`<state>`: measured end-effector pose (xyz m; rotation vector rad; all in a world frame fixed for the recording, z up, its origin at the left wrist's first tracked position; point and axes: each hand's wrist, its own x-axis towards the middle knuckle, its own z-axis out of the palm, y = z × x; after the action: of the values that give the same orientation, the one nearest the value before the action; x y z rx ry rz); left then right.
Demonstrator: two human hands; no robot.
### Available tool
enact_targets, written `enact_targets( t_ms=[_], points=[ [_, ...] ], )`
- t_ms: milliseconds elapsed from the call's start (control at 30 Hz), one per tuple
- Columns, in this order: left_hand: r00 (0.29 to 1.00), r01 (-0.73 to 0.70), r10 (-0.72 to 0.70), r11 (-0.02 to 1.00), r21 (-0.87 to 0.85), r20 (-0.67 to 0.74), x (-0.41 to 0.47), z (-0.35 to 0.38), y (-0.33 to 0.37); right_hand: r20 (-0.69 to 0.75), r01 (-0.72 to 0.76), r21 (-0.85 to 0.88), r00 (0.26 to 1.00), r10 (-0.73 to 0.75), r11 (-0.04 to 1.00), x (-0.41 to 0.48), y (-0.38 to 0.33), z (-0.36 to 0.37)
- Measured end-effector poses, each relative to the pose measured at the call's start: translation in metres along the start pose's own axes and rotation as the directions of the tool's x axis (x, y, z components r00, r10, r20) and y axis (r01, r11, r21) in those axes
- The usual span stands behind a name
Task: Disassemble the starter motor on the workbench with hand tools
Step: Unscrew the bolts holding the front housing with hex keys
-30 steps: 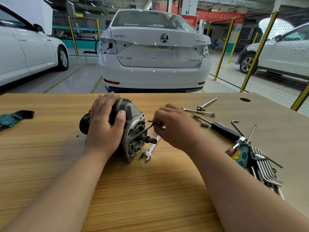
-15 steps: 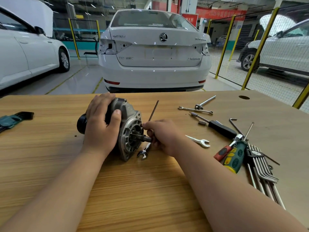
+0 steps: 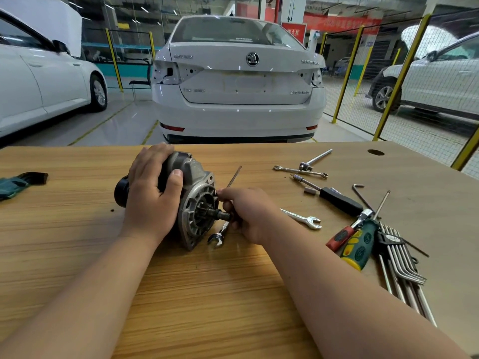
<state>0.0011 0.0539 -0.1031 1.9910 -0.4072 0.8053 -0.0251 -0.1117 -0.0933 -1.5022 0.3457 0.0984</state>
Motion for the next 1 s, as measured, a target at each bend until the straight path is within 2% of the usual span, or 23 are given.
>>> enact_targets(
  t_ms=[133,267,467,567,633,767,1000],
  points=[
    [1.000,-0.003,0.003,1.000,0.000,-0.003,0.001,0.000,0.001,-0.056,0.040,0.006,0.998,-0.039,0.999,0.000,0.001,0.003],
    [1.000,-0.004,0.004,1.000,0.004,-0.001,0.000,-0.001,0.001,-0.031,0.006,0.047,1.000,-0.004,0.999,-0.002,0.000,0.004],
    [1.000,-0.002,0.002,1.000,0.005,0.003,0.001,-0.001,0.002,-0.046,0.026,0.026,0.999,-0.025,0.999,-0.004,0.001,0.006],
    [1.000,0.001,-0.001,1.000,0.012,0.002,0.000,0.000,0.002,-0.010,0.007,0.016,1.000,-0.007,1.000,-0.004,0.000,0.002],
    [1.000,0.001,-0.001,1.000,0.016,0.001,0.000,-0.001,0.001,0.045,0.023,-0.031,0.999,-0.022,0.999,-0.004,-0.001,-0.003],
    [1.000,0.004,-0.004,1.000,0.014,-0.002,0.001,0.000,0.000,0.104,0.187,-0.259,0.981,-0.165,0.948,0.001,-0.001,-0.010],
    [1.000,-0.003,0.003,1.000,0.020,-0.005,0.001,0.002,0.000,0.148,0.214,-0.298,0.973,-0.177,0.930,0.006,-0.004,-0.013]
  ],
)
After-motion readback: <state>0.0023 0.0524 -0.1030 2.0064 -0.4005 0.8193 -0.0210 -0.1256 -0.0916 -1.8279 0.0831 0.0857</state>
